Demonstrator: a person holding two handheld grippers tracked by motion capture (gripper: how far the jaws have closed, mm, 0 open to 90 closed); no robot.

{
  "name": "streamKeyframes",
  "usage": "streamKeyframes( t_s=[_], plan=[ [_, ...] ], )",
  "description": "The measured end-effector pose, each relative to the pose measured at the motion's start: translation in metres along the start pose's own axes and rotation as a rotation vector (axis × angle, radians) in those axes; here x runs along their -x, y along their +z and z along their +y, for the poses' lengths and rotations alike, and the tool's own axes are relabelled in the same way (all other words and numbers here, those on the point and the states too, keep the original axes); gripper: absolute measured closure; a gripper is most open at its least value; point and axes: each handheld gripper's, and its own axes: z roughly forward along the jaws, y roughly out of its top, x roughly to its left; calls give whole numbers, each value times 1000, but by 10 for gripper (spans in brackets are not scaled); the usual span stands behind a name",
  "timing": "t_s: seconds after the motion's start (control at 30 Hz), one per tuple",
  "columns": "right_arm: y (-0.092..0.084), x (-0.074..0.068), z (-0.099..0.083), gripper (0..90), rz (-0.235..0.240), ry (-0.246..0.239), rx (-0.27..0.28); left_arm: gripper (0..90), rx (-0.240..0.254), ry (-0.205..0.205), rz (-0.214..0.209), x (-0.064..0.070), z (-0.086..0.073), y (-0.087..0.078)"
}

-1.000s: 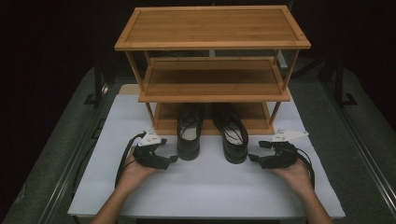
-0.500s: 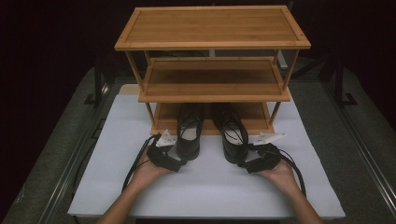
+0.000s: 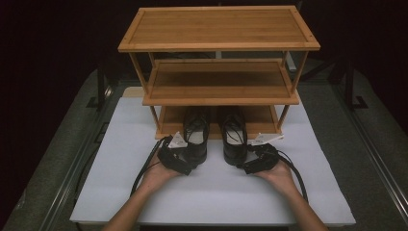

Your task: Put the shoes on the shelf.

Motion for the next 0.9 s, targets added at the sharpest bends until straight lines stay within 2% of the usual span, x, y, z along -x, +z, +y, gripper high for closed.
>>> streamKeyframes(
  t_s=[0.13, 0.2, 0.27, 0.3, 0.33, 0.4, 0.6, 0.7, 0.77, 0.9],
  plan=[
    [13, -7, 9, 133, 12, -21, -3, 36, 6, 11, -8, 2, 1, 2],
    [17, -12, 11, 124, -8, -38, -12, 40, 4, 17, -9, 2, 2, 2],
    [17, -12, 11, 125, -9, -33, -11, 56, 7, 23, -13, 4, 3, 3],
    [17, -11, 11, 126, -3, -22, -5, 61, 8, 5, -20, 5, 5, 4],
    [17, -12, 11, 123, -7, -13, -2, 57, 4, 1, -7, 6, 6, 6],
    [18, -14, 11, 117, -19, -17, -4, 51, -4, 4, 5, 7, 7, 8],
    [20, -20, 10, 129, -63, -9, 11, 48, -9, -33, 5, 8, 11, 9],
    [18, -19, 12, 129, -60, -4, 14, 48, -5, -47, -3, 8, 13, 9],
    [16, -19, 14, 129, -61, 0, 26, 48, 17, -70, -13, 7, 14, 7],
    [12, -16, 20, 128, -42, 20, 50, 46, 40, -74, -19, 4, 20, 2]
  ],
)
